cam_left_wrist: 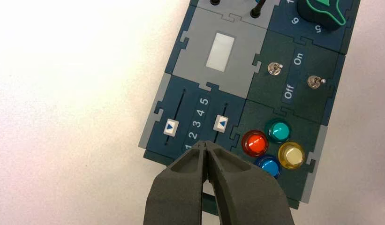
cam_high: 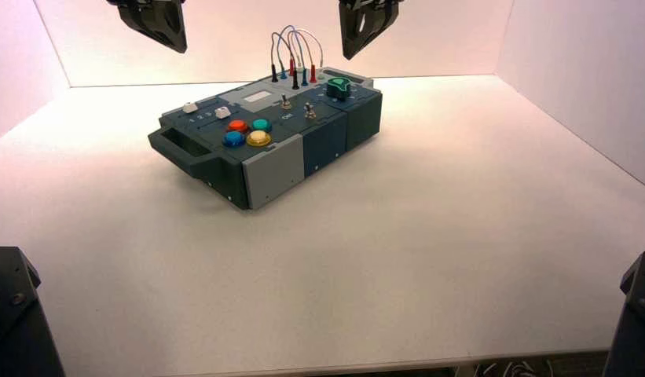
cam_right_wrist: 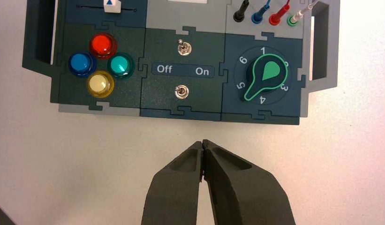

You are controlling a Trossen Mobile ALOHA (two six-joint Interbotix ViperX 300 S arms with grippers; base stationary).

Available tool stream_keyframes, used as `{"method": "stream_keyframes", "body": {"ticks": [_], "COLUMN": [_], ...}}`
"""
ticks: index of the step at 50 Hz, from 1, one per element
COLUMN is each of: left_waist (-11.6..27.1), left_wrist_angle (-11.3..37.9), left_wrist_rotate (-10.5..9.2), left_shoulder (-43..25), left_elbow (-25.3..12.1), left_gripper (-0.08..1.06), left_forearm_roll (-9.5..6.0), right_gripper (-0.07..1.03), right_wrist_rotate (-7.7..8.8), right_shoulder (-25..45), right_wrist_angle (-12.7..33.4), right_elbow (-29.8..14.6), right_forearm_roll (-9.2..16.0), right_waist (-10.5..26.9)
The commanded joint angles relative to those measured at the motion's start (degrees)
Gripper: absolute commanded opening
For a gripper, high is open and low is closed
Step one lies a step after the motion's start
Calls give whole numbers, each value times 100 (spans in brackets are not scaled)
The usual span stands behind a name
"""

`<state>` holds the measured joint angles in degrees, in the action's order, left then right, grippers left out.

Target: Flip the top switch on with the right gripper.

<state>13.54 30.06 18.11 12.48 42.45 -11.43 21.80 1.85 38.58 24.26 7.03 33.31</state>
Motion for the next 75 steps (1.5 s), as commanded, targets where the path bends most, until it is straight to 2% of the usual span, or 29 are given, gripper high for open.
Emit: {"method": "stream_keyframes", "body": {"ticks": [1, 32, 39, 45, 51, 55, 62, 67, 71, 75], "left_waist": [35, 35, 35, 35, 35, 35, 26, 35, 35, 35], "left_wrist_angle": [-26, 18, 264, 606, 844, 1107, 1362, 1573, 1661, 1670], "left_wrist_rotate": [9, 26, 88, 158, 193, 193, 114, 35, 9, 9], "left_shoulder": [132, 229, 343, 352, 272, 97, -220, -483, -712, -861], "left_elbow": [-62, -62, -62, -53, -62, -79, -88, -97, -132, -149], "left_gripper": [-3, -3, -3, -3, -3, -3, -3, -3, -3, -3], "left_forearm_roll": [0, 18, 70, 88, 97, 97, 70, 62, 53, 53], "right_gripper": [-2, -2, -2, -2, -2, -2, -2, -2, -2, -2], "right_wrist_rotate": [-9, -9, -9, 9, 18, 44, 97, 114, 255, 369], "right_shoulder": [-97, -141, -97, -44, -9, 79, 211, 290, 396, 466], "right_wrist_angle": [-18, 53, 290, 668, 905, 1143, 1450, 1512, 1538, 1556], "right_elbow": [-70, -149, -316, -633, -879, -1195, -1547, -1679, -1802, -1854], "right_forearm_roll": [26, 26, 44, 70, 220, 343, 466, 615, 826, 932], "right_waist": [-18, -9, 0, 26, 26, 35, 35, 35, 35, 35]}}
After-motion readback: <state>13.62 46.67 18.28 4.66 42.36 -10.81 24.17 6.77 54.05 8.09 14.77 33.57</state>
